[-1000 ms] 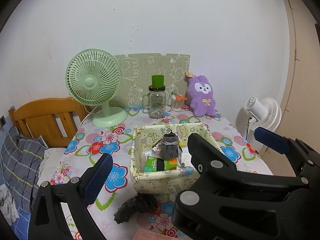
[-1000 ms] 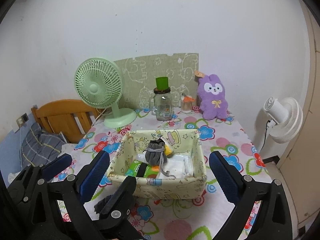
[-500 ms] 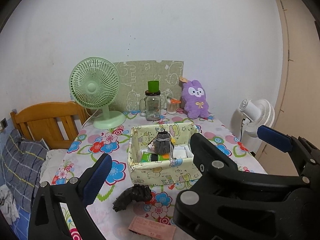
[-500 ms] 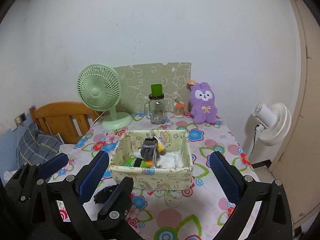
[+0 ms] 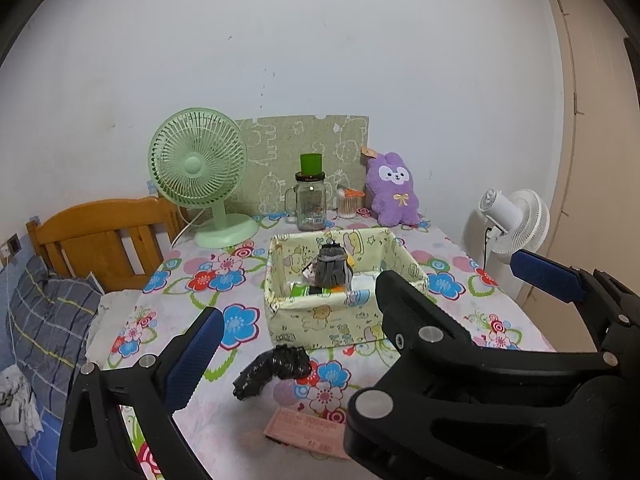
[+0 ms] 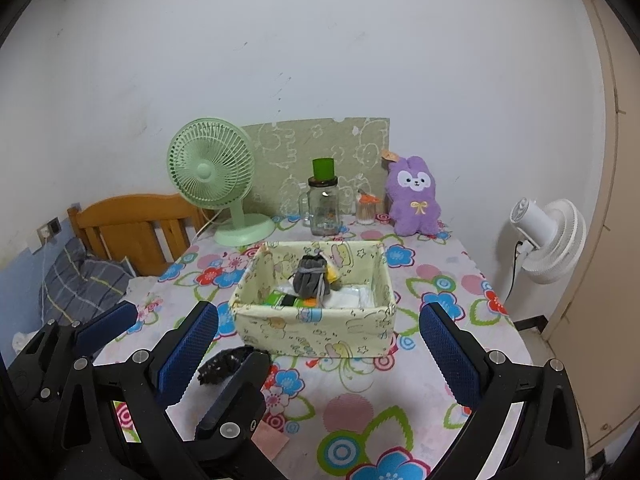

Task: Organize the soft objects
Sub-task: 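Withdraw both open tools from the basket toward the black bag, then approach the black bag with the left tool while the right tool approaches the pink paper packet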

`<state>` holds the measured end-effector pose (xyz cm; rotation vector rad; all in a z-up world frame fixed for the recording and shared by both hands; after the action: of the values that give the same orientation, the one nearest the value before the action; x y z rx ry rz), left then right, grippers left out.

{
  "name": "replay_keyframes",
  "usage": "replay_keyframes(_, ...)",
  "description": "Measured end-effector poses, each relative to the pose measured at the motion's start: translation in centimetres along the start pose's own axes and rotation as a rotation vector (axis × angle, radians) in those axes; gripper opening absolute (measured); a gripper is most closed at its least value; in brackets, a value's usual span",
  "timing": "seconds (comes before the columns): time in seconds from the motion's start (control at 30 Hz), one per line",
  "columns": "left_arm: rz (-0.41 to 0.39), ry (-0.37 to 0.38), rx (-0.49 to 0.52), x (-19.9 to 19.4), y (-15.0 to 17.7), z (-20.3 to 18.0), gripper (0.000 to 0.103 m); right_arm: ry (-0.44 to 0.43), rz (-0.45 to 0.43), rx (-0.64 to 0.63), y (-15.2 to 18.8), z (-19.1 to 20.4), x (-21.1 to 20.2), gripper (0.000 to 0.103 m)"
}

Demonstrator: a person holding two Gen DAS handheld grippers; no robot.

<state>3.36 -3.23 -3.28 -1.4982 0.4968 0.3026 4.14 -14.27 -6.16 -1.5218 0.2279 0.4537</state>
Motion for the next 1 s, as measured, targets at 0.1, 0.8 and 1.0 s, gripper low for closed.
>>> replay_keyframes(0.1,0.003,0.003,0.004,-0.1,0.6,0.2,0.101,-0.012,0.005,-0.005,0.7,0.2,-0.1,0.102)
replay_keyframes(0.8,0.091,0.007,0.021,2.4,5.7,1.0,0.098,-0.049,0.067,-0.01,6.0,1.1,2.7,0.102)
replay_keyframes(1.0,0.124,0.001,0.02,3.2,7.1,1.5,0.097,-0.062,0.086,-0.023,7.3,1.6,3.9,0.102)
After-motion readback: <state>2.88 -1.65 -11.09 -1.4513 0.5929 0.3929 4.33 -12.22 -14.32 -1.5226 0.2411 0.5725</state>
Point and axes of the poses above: each gripper's, at about its wrist camera, not at the fingertips, and x roughly the way its jaws point, z to its left, y to its underside, the point moved 1 cm from there along x, roughly the way its jaws point
